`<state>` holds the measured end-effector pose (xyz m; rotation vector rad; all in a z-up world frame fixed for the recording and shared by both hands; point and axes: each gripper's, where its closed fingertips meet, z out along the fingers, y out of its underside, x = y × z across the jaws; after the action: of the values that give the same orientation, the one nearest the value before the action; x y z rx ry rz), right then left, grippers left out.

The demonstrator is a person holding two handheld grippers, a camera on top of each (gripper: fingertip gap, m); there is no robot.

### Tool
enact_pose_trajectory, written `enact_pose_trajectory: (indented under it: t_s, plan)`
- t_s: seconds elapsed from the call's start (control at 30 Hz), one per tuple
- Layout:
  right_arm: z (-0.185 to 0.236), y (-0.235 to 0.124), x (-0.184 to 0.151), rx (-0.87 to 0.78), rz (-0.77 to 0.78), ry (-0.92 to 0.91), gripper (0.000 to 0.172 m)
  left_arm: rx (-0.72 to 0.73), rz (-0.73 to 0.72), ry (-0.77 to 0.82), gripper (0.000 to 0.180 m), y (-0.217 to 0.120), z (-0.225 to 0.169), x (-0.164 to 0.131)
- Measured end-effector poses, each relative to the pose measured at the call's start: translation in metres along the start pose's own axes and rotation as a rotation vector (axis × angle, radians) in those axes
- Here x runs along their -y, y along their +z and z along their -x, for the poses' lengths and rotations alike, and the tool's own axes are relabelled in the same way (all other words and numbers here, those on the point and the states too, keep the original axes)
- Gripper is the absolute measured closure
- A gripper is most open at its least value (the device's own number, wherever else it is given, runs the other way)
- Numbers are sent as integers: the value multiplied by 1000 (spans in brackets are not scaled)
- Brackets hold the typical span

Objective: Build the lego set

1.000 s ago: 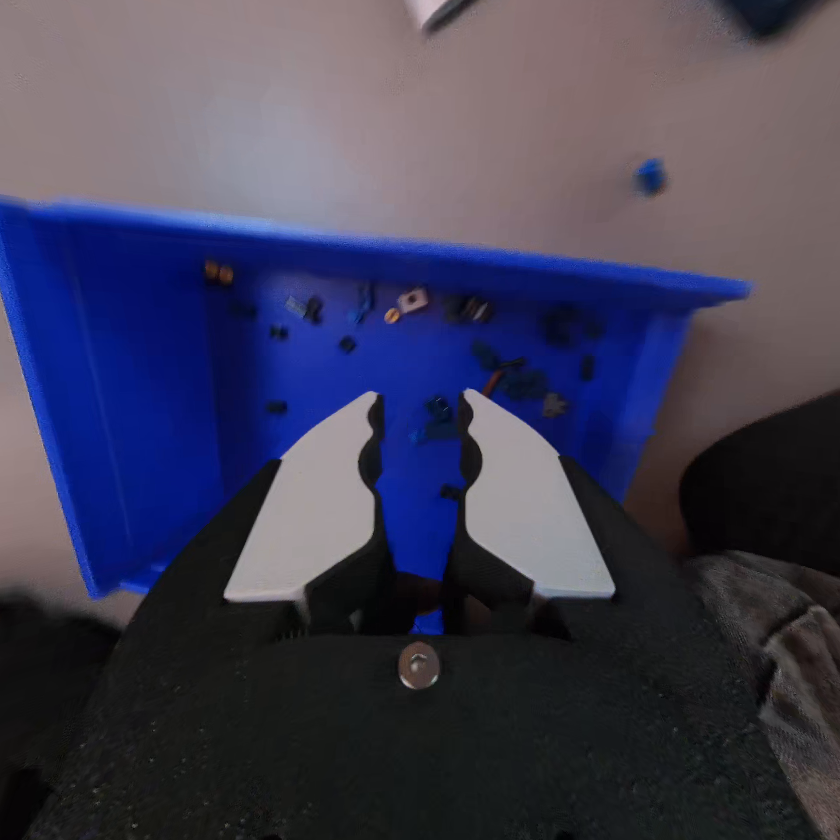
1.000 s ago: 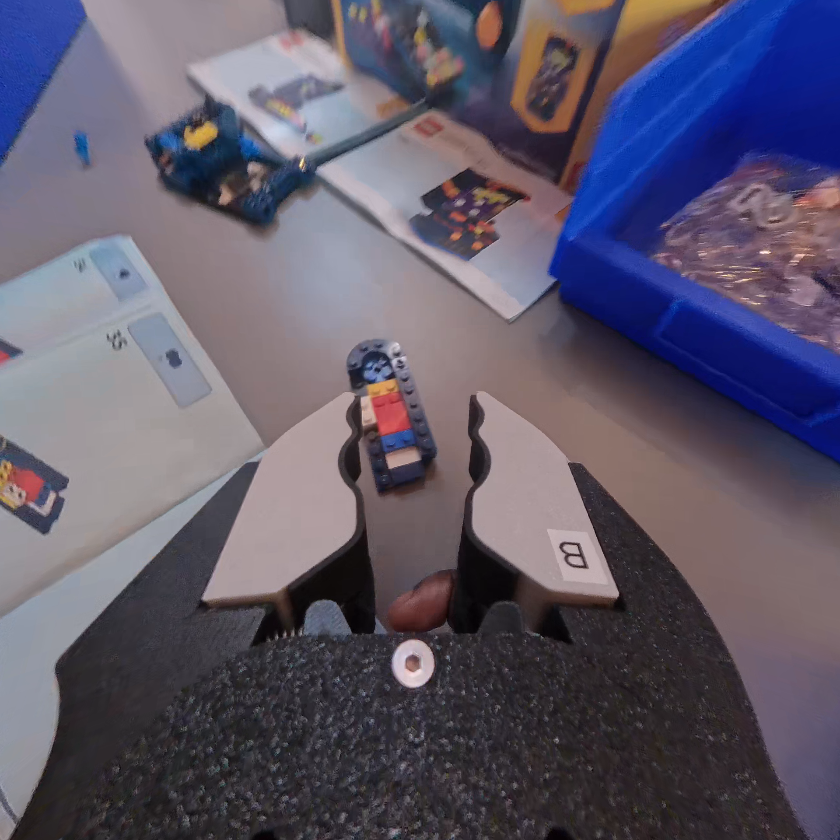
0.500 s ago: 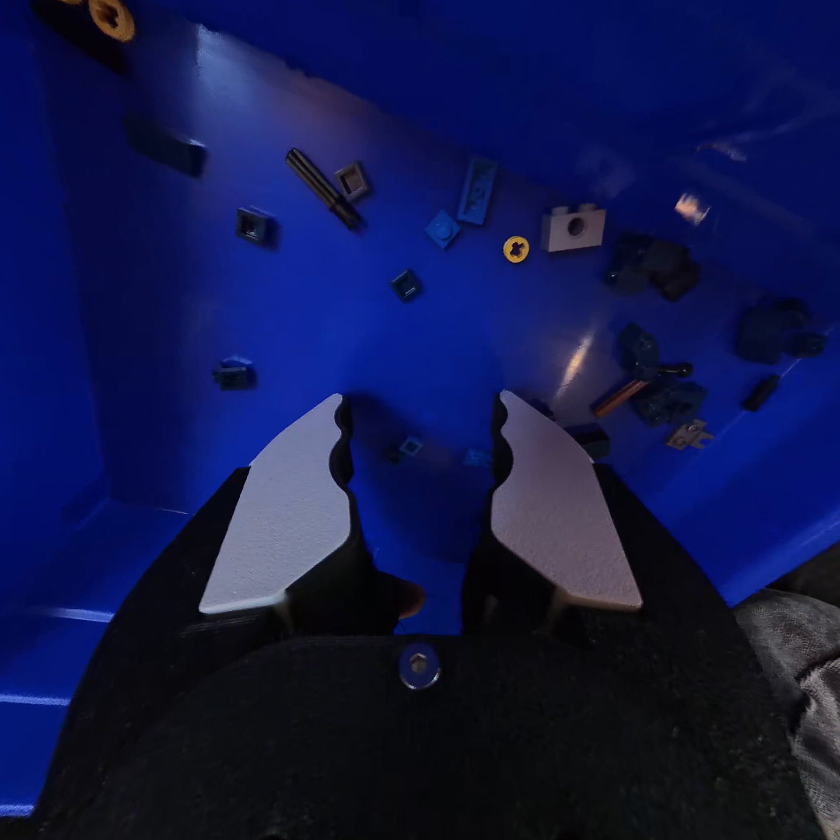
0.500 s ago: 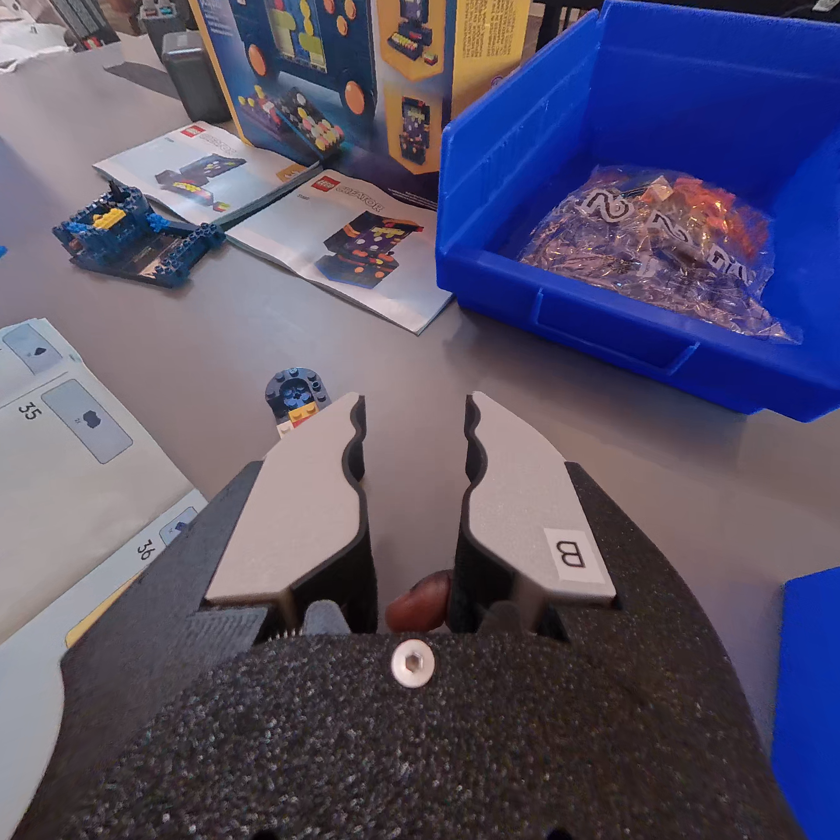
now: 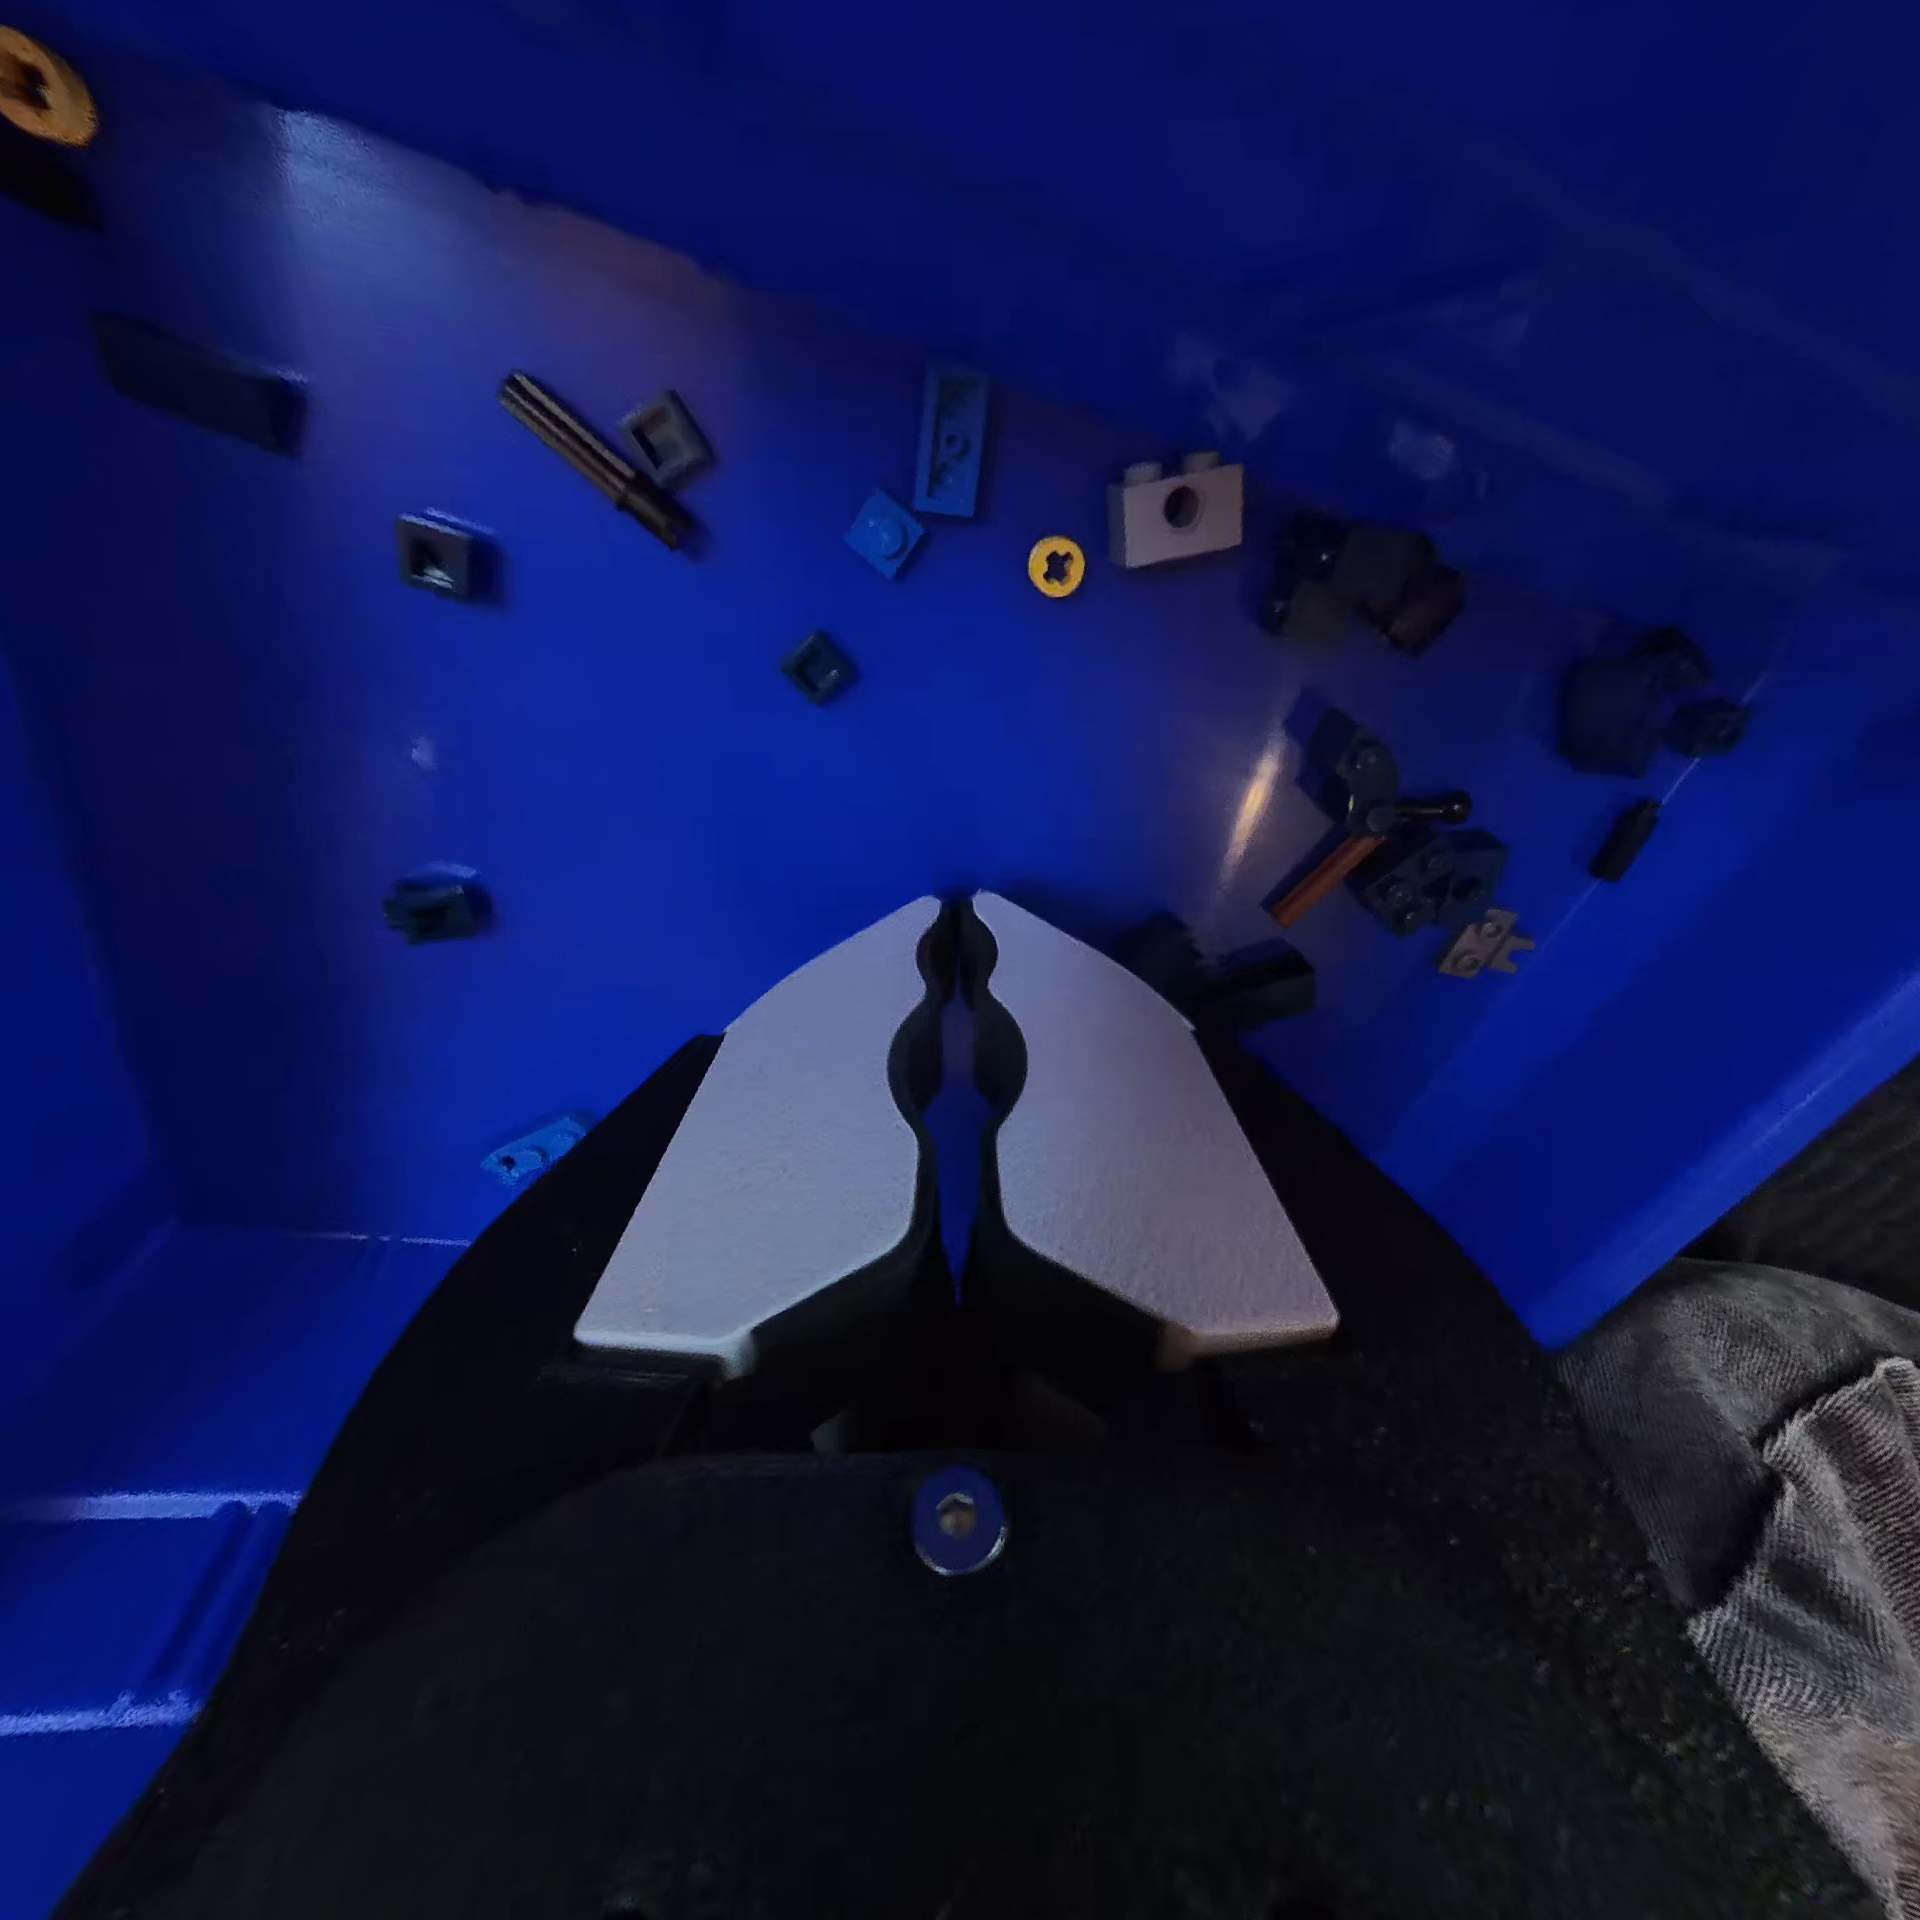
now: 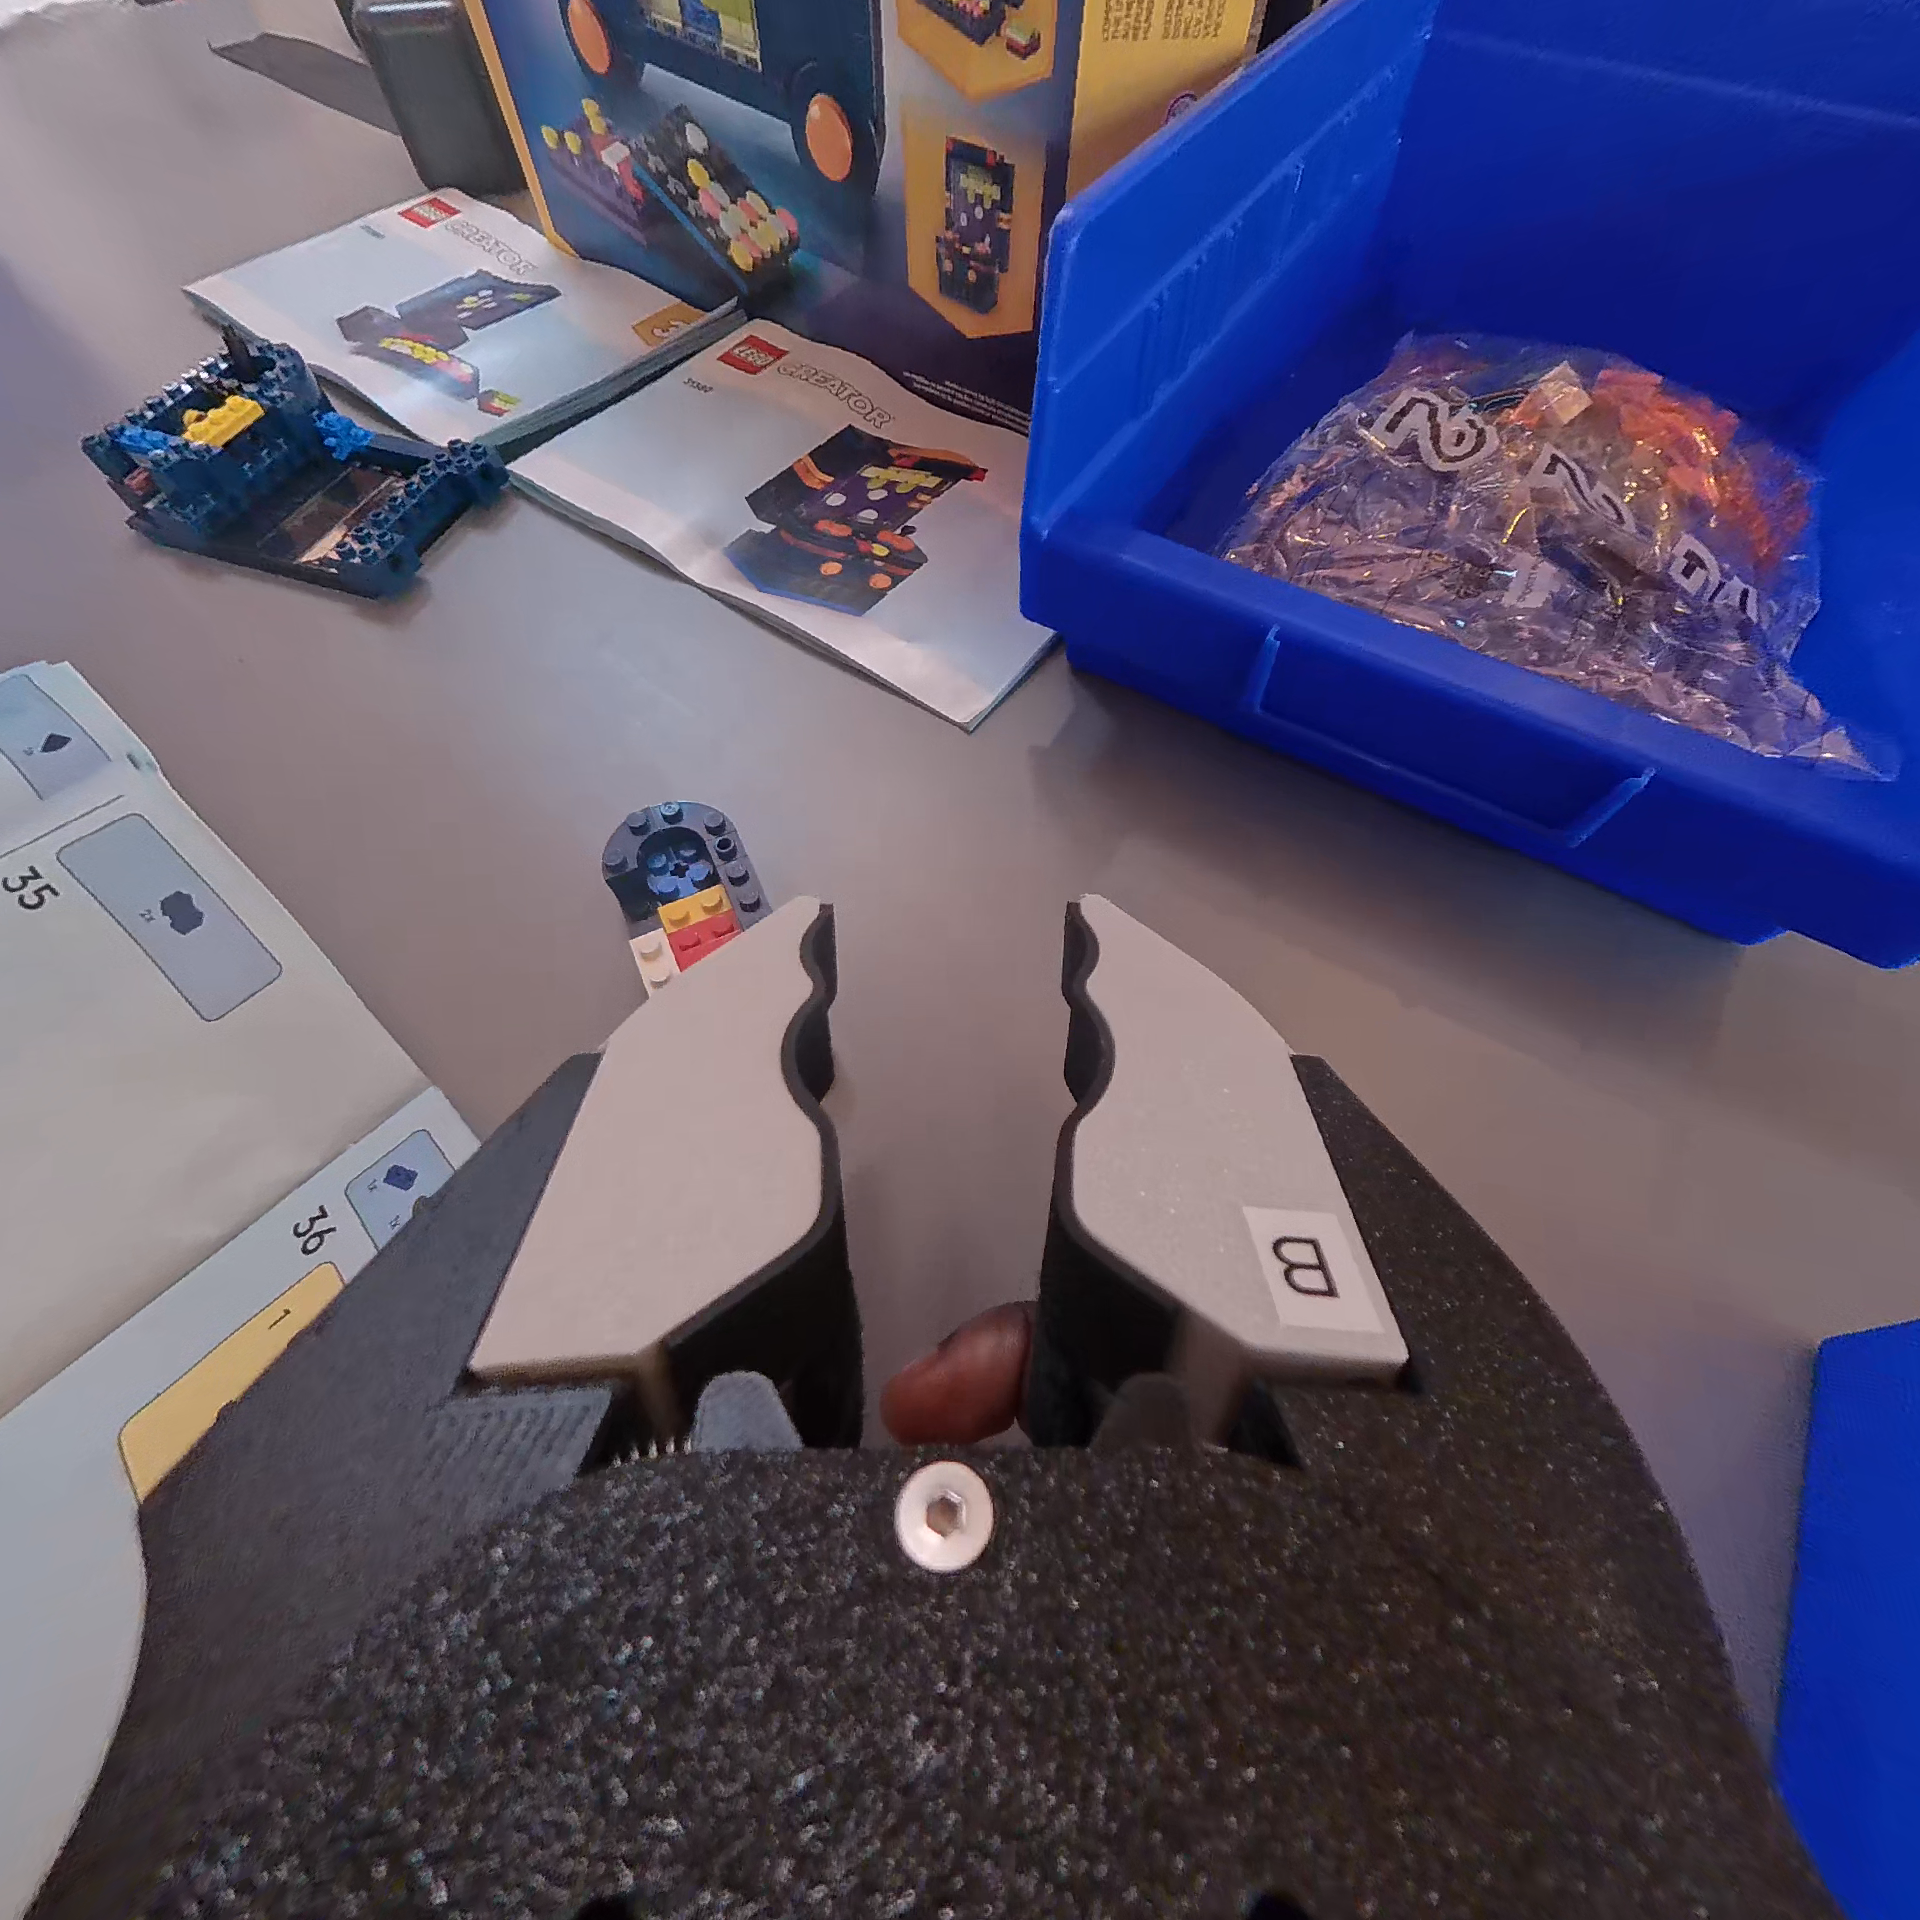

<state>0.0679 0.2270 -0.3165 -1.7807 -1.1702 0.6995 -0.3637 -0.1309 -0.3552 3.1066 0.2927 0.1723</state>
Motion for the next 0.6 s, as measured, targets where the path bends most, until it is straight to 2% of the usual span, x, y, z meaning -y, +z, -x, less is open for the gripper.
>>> enact_pose_trajectory:
  t_s: [0.07,0.3,0.4,0.5,0.6]
  plan:
    - [0,1,-2,1,9,0,130,22,18,3,180,-3,0,-3]
    - [1,0,-1,5,7,3,130,58,-67,-10,180,-26,-1,-9]
    - [4,1,-2,15,13,-2,130,7,-132,-7,150,-32,-9,-5]
    - [5,3,-5,16,30,-15,130,16,-105,-2,137,-34,-13,-9]
    - [6,4,-6,20,34,-15,130,69,-108,3,131,-41,-12,-5]
